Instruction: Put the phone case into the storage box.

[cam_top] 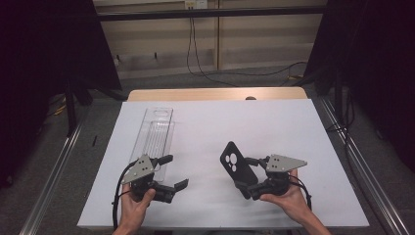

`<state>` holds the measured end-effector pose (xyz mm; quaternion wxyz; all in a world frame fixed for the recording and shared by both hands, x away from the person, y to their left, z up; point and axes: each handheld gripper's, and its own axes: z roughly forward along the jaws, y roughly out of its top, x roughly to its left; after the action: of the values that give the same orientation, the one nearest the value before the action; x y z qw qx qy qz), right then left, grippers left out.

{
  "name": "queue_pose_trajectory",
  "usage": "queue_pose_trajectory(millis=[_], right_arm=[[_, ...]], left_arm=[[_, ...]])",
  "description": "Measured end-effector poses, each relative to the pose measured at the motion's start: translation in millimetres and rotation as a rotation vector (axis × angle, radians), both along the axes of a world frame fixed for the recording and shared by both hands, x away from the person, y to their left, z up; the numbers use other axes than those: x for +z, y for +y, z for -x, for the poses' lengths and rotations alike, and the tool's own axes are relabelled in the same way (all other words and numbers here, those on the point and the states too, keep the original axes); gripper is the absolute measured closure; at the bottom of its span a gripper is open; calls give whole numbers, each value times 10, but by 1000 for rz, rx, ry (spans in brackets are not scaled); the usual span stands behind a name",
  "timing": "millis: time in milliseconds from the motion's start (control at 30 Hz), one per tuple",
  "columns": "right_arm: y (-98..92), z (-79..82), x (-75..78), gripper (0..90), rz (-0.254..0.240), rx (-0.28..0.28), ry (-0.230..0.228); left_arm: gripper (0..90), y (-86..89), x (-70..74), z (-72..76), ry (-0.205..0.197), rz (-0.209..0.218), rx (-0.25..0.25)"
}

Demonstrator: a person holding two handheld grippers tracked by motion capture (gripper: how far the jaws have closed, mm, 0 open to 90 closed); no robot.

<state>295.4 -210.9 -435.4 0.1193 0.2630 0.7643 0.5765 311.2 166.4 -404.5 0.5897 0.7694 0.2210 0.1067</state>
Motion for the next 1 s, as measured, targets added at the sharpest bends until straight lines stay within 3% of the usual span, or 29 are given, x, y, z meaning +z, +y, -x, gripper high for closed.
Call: queue_pose_trajectory(millis=[233,433,567,700,767,900,1000], right_arm=[[11,-8,-5,144,-1,5,1],[20,-15,-1,143,-5,12,-5],[24,-14,4,143,-1,11,-15],[9,-16,15,143,-28,18,-10],[4,-18,18,143,-33,20,-11],[2,-20,21,143,-46,30,-7],[4,-25,18,143,-52,35,-4]], left_arm=[[47,-125,36,-56,-11,23,-68],[38,-320,85,-169,17,29,-152],[32,-407,87,-203,17,58,-155],[30,-472,110,-244,30,100,-182],[27,-488,122,-264,28,106,-176],[27,-522,145,-297,36,130,-221],[25,-547,160,-301,25,126,-227]])
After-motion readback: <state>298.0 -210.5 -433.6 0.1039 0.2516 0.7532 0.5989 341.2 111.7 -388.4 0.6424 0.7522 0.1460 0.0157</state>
